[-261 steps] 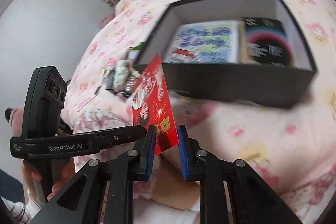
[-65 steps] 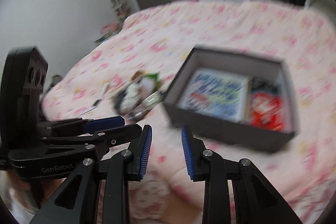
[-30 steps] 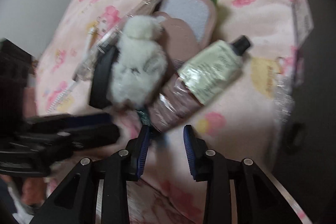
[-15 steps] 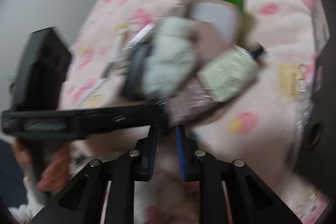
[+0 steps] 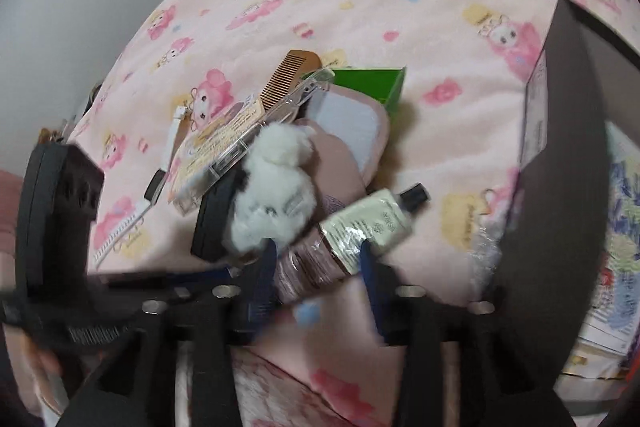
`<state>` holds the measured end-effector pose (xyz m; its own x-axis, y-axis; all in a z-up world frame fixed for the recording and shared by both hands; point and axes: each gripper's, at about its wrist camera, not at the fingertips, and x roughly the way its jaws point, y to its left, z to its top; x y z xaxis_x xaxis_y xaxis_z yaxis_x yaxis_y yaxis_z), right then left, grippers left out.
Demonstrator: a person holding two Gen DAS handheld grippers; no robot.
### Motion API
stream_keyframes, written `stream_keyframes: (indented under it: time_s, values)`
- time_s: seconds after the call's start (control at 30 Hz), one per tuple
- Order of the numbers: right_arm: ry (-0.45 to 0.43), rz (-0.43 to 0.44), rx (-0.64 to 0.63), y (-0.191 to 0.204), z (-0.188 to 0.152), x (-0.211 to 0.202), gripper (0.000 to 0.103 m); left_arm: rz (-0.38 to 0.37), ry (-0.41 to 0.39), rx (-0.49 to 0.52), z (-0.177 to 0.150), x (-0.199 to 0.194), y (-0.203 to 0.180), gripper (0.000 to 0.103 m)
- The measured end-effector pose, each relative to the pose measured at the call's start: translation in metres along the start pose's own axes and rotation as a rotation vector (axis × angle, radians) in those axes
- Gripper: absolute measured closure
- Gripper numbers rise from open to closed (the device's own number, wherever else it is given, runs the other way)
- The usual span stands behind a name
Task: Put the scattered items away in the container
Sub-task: 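Move both grippers toward the hand-cream tube among the scattered items, then grasp the hand-cream tube with the left gripper and lift it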
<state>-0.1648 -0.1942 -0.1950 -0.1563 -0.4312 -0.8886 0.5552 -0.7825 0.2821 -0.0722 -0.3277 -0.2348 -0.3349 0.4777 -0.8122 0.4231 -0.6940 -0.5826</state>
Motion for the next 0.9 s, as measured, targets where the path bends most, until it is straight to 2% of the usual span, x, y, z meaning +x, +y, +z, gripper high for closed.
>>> stream_keyframes:
  time_s: [0.03, 0.13, 0.27, 0.37, 0.47, 0.6, 0.7, 0.77, 0.83, 0.9]
  values:
    - [-0.008, -0.014, 0.002, 0.004, 0.002, 0.001, 0.060, 0.010, -0.008, 0.002, 0.000, 0.000, 0.000, 0.062]
    - [-0.021, -0.019, 0.027, 0.004, 0.012, 0.007, 0.058, 0.017, -0.030, 0.016, 0.002, -0.001, -0.002, 0.084]
    - [-0.011, -0.048, 0.060, 0.003, 0.022, 0.019, 0.055, -0.029, -0.077, -0.012, 0.000, -0.011, 0.005, 0.089]
    - [-0.013, -0.035, 0.065, 0.000, 0.021, 0.022, 0.052, -0.050, -0.105, -0.032, -0.001, -0.020, 0.009, 0.091]
    - [0.022, -0.036, 0.069, 0.002, 0.017, 0.017, 0.052, -0.024, -0.159, 0.000, -0.007, -0.038, 0.005, 0.092]
    - [0.024, 0.116, 0.109, 0.002, 0.001, -0.009, 0.052, -0.019, -0.205, -0.031, -0.023, -0.069, 0.019, 0.092]
    - [0.014, 0.117, 0.086, 0.003, -0.011, -0.021, 0.052, -0.005, -0.226, -0.064, -0.037, -0.081, 0.040, 0.092]
    - [-0.003, 0.096, 0.054, 0.003, -0.015, -0.019, 0.050, -0.035, -0.221, -0.114, -0.041, -0.080, 0.056, 0.091]
    - [0.029, 0.060, 0.019, 0.007, -0.014, -0.005, 0.050, -0.068, -0.211, -0.131, -0.043, -0.078, 0.066, 0.091]
    - [0.049, 0.073, 0.007, 0.011, -0.013, 0.007, 0.050, -0.075, -0.225, -0.111, -0.043, -0.077, 0.063, 0.082]
